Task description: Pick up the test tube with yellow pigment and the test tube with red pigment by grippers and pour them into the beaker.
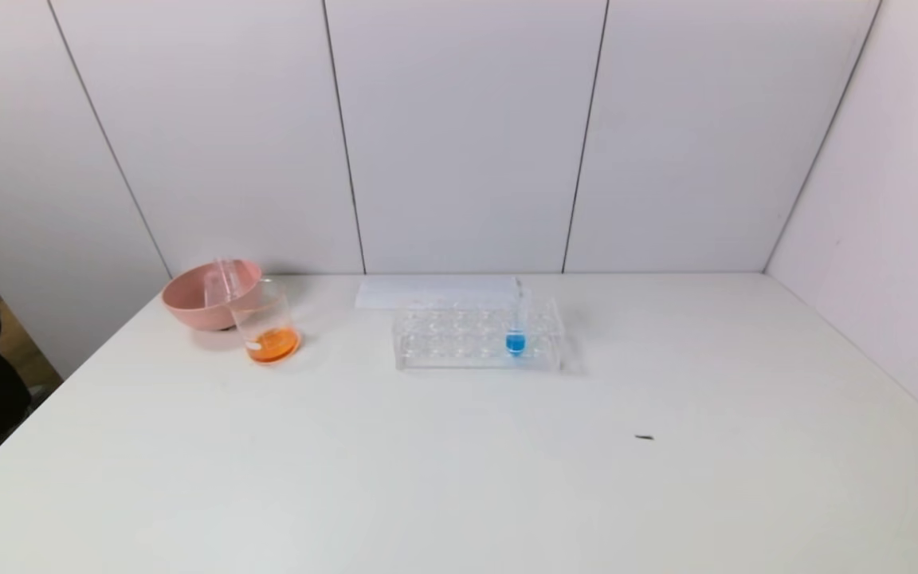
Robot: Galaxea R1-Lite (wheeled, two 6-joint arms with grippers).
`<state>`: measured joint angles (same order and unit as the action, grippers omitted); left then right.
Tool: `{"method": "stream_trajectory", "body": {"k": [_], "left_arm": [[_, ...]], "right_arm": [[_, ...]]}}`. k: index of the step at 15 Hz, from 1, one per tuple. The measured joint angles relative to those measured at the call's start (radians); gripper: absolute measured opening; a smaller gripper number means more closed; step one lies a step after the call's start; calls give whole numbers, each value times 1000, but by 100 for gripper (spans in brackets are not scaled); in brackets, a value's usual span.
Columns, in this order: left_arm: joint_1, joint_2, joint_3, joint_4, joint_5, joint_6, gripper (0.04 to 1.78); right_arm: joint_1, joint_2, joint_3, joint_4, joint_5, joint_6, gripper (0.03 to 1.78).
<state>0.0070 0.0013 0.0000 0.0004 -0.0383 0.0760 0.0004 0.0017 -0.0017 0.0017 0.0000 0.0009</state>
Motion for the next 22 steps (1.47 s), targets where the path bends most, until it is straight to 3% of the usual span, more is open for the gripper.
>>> {"method": "stream_trajectory", "body": {"k": [22], "left_arm": [[-1,0,0,1,-3,13,176]], "right_arm": [[0,0,0,0,0,0,170]]}}
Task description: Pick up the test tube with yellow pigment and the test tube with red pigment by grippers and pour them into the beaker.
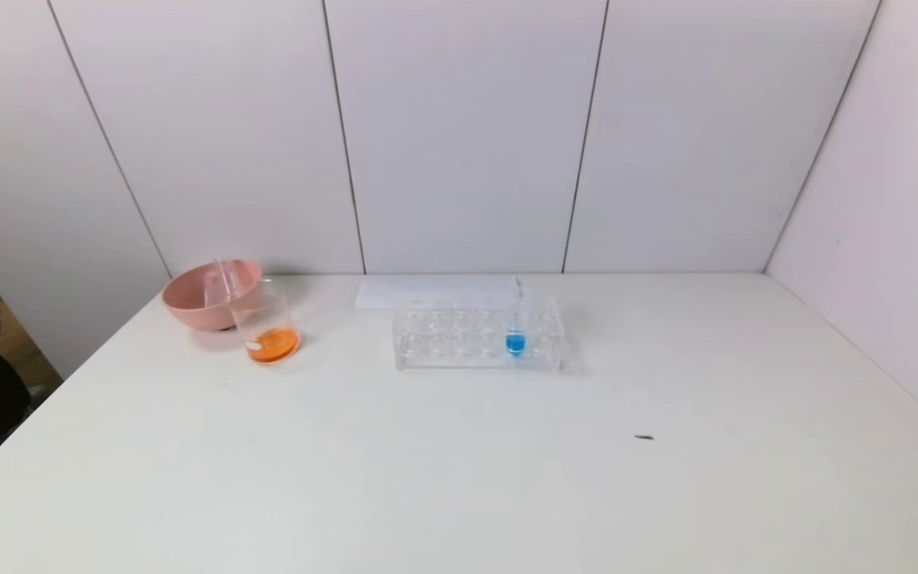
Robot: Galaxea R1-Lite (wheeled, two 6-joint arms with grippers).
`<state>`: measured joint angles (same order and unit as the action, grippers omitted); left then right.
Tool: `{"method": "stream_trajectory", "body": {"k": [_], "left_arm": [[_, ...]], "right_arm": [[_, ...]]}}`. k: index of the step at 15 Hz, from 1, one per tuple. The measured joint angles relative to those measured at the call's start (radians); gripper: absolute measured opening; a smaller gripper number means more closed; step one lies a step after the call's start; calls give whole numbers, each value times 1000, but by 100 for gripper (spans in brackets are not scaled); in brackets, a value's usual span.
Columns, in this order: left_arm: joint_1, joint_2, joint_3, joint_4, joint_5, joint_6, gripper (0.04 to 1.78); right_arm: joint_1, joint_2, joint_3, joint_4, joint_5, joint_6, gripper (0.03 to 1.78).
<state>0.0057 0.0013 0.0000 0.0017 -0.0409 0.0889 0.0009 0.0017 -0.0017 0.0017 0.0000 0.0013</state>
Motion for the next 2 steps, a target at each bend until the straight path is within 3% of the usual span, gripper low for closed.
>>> {"method": "stream_trajectory", "body": {"k": [2], "left_arm": [[0,0,0,0,0,-4,176]], "right_arm": [[0,0,0,0,0,0,170]]}}
